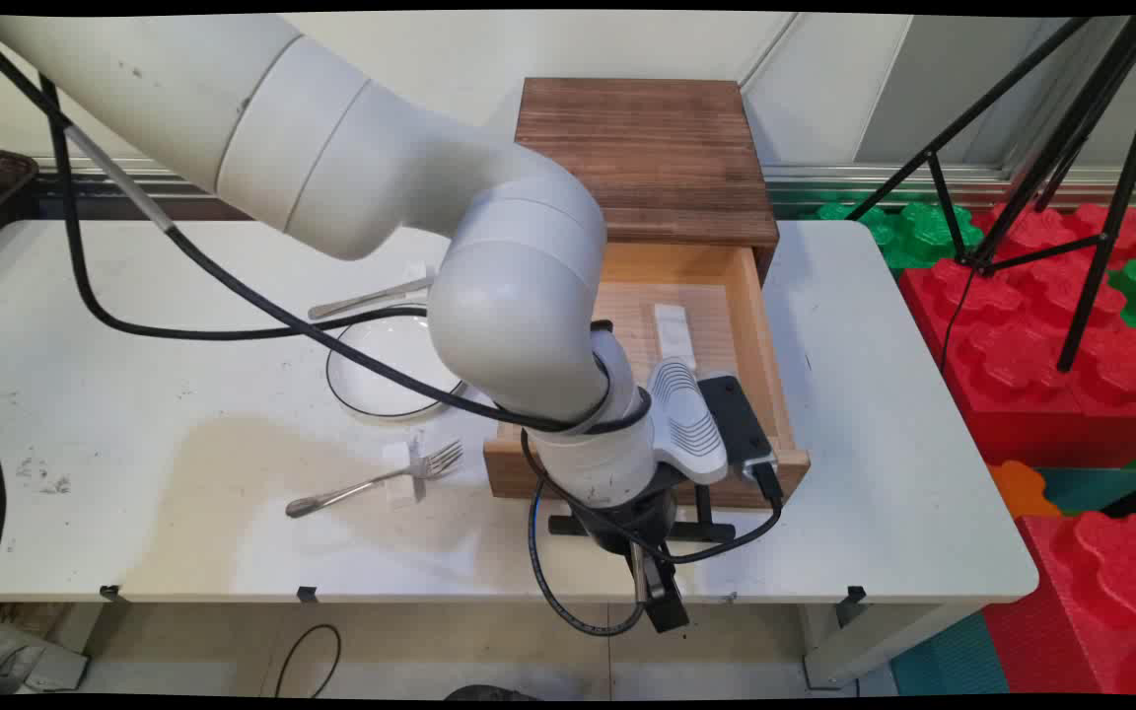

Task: Pick up the knife from the left of the white plate

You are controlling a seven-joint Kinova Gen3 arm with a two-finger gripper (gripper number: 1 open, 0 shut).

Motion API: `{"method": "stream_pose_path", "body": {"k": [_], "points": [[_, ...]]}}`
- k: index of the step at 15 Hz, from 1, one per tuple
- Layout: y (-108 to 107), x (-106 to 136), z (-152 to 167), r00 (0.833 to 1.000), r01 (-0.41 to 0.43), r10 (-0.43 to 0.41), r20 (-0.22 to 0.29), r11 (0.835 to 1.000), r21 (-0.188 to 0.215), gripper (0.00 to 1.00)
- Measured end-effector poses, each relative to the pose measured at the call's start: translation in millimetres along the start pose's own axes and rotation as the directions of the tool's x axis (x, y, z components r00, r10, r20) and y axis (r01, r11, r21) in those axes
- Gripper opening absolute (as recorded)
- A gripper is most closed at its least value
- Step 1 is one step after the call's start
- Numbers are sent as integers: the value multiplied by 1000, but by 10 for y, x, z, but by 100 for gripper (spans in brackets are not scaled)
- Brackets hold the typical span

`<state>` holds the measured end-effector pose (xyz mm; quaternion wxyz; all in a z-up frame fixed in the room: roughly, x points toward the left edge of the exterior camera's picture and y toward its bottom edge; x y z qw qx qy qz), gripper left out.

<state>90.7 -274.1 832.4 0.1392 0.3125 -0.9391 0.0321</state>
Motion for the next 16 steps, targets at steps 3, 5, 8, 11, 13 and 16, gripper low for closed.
{"method": "stream_pose_path", "body": {"k": [3,5,8,11,13,16], "points": [[-3,-2,-23,1000,-5,5,-8,1000,16,100],[-6,-4,-52,1000,-10,10,-20,999,30,100],[3,-26,-121,999,-15,17,-39,999,46,100],[27,-72,-220,998,-20,23,-57,998,55,100],[39,-100,-284,997,-24,28,-67,998,60,100],[48,-164,-406,996,-24,30,-85,997,68,100]]}}
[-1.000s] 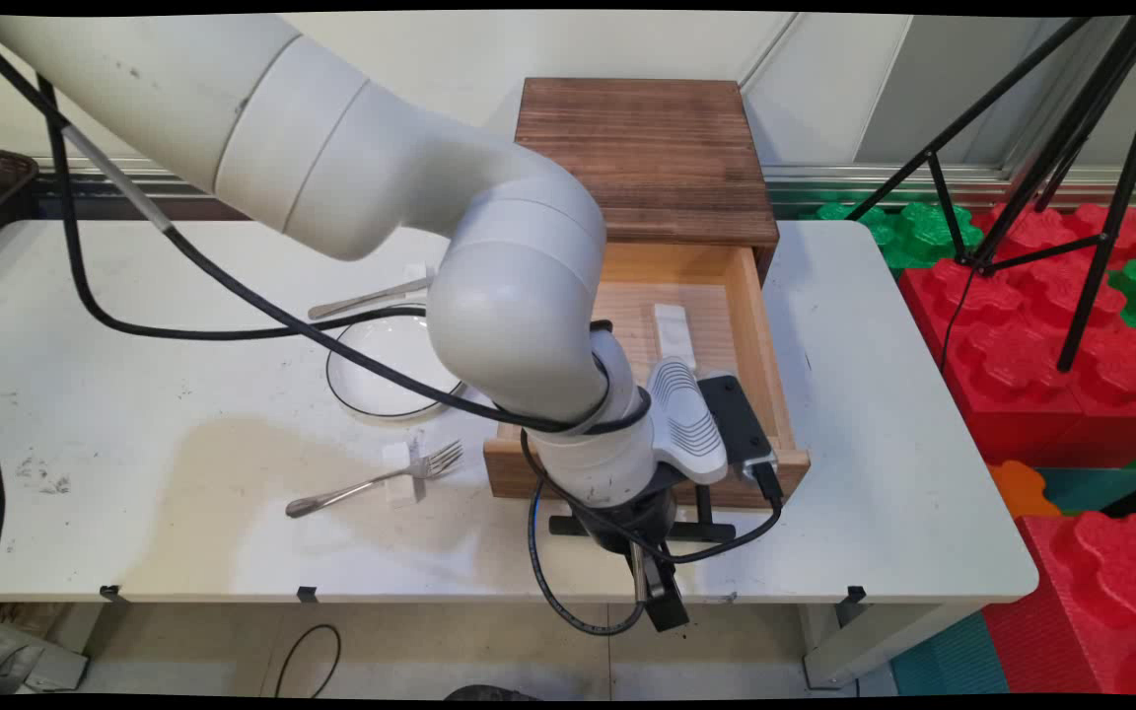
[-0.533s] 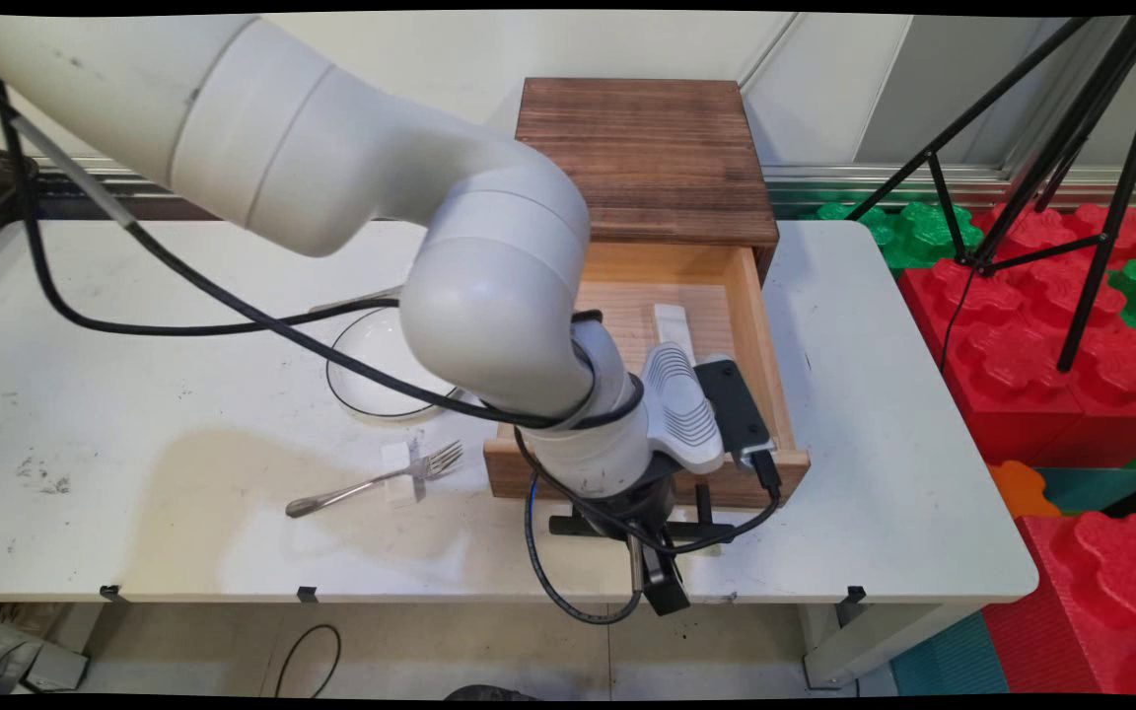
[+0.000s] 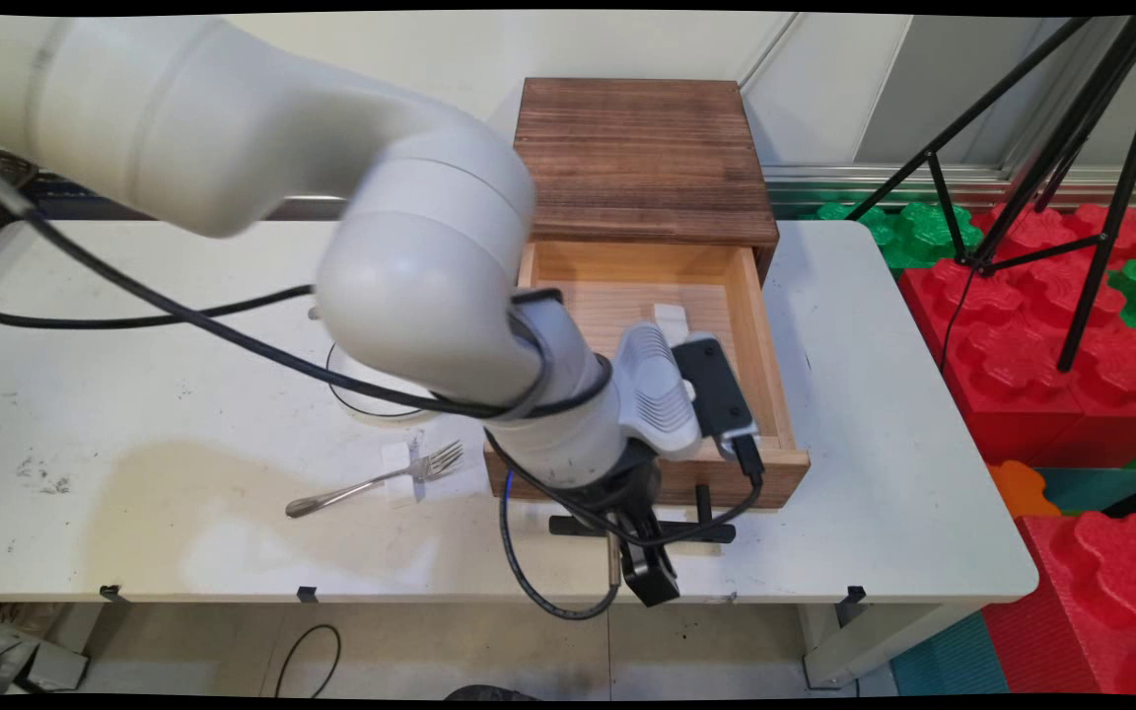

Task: Pick up the knife from the left of the white plate

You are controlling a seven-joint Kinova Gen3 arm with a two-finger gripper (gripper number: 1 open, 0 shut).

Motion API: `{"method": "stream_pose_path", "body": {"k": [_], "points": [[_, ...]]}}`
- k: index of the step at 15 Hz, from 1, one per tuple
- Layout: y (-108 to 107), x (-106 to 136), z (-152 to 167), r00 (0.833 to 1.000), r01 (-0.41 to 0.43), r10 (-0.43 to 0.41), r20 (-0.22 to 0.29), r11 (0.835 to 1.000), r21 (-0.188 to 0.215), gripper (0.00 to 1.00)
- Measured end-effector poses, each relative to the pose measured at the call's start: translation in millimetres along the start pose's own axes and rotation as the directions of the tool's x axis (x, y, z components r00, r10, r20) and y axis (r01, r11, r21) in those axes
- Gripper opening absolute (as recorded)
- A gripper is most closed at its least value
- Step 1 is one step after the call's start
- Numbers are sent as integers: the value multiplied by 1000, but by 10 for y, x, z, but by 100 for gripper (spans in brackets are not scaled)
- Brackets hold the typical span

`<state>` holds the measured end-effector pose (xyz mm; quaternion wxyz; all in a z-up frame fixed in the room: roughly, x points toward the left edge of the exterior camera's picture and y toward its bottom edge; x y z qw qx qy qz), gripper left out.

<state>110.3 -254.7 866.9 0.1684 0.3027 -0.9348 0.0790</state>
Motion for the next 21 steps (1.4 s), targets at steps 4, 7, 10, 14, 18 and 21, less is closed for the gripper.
{"method": "stream_pose_path", "body": {"k": [4,7,10,14,18,21], "points": [[-29,-89,-193,1000,7,-7,-28,1000,16,100],[-112,-193,-417,998,20,-18,-59,999,38,100],[-232,-319,-648,996,33,-28,-85,998,58,100],[-426,-523,-923,992,58,-48,-115,995,83,100],[-696,-752,-1151,986,108,-92,-141,988,114,100],[-947,-906,-1266,982,137,-115,-149,980,142,100]]}}
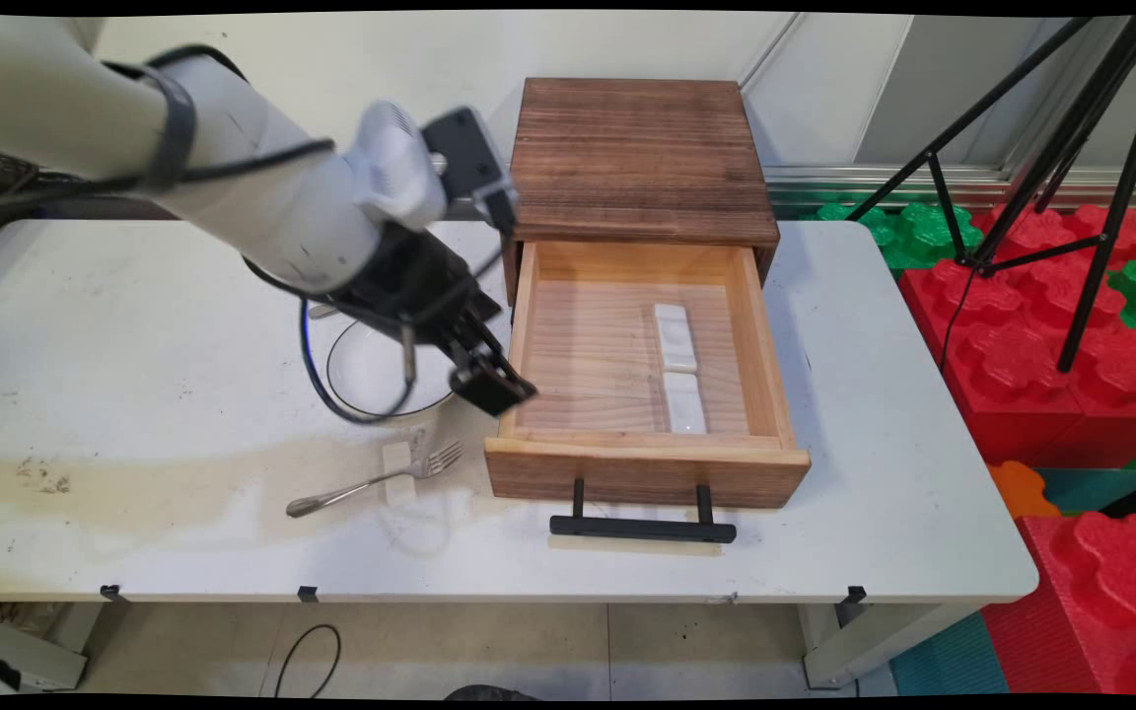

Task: Pick up the knife from the left of the white plate

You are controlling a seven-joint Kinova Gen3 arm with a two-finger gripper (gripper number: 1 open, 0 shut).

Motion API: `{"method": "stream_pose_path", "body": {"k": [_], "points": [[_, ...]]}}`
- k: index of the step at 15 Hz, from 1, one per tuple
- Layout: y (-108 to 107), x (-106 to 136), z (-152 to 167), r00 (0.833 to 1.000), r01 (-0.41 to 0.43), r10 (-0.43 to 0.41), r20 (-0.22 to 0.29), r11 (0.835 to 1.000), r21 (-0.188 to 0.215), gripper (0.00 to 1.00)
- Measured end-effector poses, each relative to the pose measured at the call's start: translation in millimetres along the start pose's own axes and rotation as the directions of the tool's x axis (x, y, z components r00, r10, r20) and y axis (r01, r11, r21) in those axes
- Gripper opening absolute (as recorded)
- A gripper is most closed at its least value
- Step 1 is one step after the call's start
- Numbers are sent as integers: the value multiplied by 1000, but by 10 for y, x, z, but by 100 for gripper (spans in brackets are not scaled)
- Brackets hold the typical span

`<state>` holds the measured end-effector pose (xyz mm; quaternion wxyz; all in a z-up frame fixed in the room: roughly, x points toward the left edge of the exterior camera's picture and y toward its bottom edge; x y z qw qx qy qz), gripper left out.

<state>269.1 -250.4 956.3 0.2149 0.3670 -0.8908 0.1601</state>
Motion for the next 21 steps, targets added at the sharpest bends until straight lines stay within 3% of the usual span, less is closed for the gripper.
{"method": "stream_pose_path", "body": {"k": [11,21], "points": [[-1063,-315,94,996,48,-56,67,992,120,100],[-1992,-580,409,978,105,-139,154,972,212,100]]}}
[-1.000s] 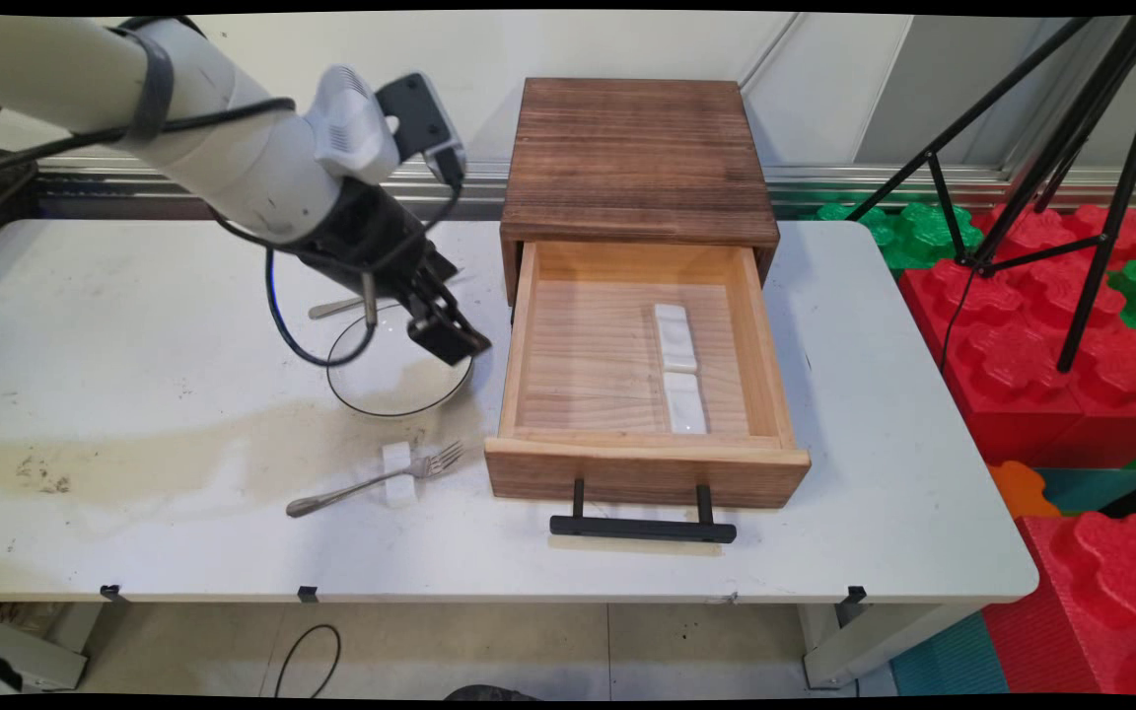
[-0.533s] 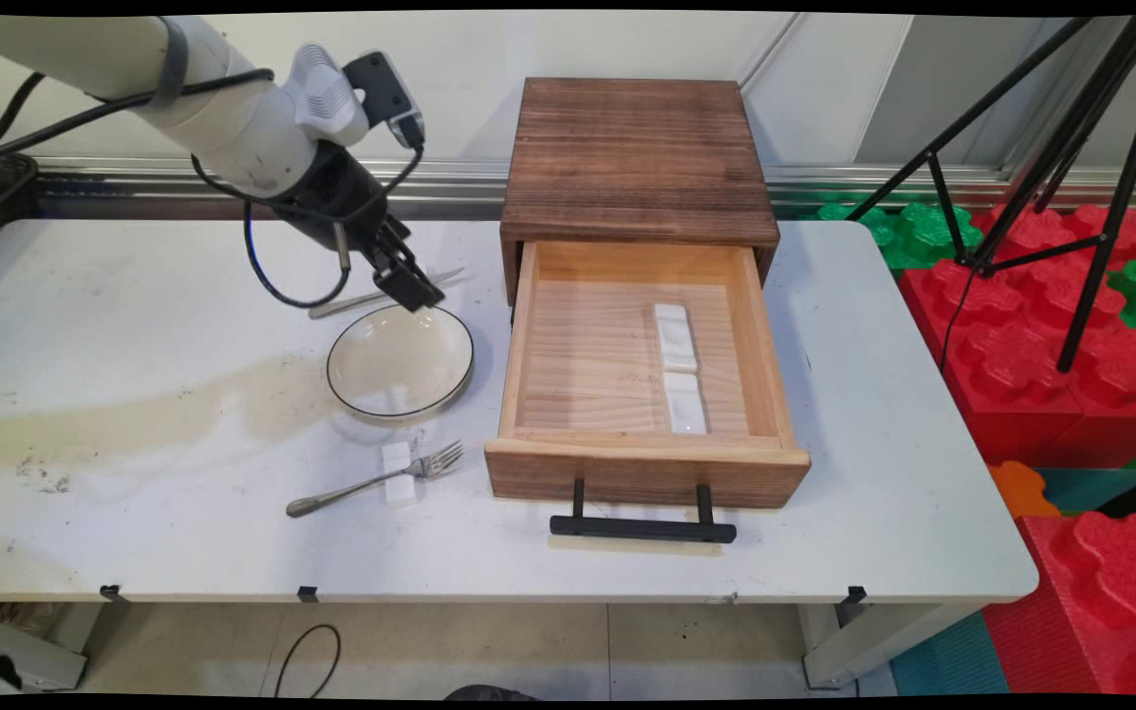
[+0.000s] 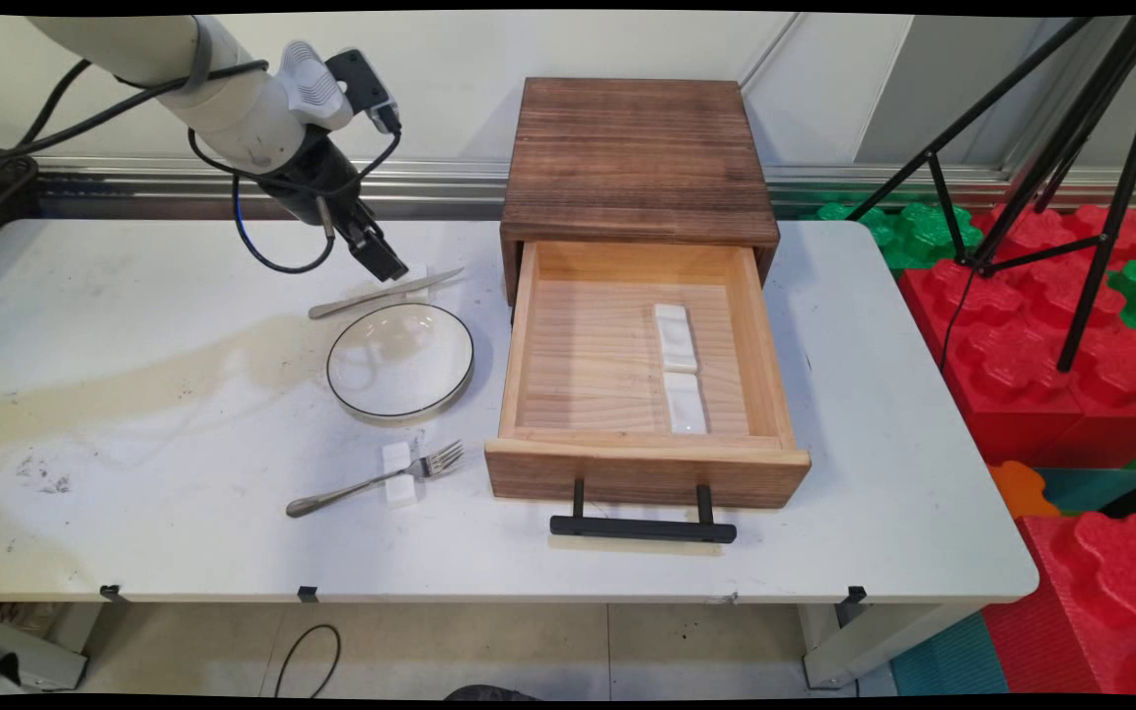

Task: Pick up the knife from the left of the white plate

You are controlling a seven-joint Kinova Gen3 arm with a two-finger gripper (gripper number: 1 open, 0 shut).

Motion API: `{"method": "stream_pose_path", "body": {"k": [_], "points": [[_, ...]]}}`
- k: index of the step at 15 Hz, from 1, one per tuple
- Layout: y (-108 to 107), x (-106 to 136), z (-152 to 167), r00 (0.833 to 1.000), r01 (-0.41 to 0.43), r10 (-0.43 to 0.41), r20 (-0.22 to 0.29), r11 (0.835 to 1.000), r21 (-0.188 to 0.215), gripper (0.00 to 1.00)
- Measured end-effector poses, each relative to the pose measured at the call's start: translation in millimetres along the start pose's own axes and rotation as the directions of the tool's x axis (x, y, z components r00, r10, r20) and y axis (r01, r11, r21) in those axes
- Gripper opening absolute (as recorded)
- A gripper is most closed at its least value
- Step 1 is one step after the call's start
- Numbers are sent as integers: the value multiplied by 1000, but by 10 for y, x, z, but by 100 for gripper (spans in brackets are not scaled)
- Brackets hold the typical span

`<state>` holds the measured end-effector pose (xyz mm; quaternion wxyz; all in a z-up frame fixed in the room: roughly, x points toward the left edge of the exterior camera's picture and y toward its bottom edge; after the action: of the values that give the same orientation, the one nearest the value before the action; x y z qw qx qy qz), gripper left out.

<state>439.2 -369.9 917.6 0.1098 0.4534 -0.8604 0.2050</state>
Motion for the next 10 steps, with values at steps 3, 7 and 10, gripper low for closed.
{"method": "stream_pose_path", "body": {"k": [3,7,10], "points": [[-194,-6,155,999,0,-1,34,1000,16,100],[-424,13,389,996,-26,25,83,1000,12,100],[-574,19,562,992,-52,51,118,999,-2,100]]}}
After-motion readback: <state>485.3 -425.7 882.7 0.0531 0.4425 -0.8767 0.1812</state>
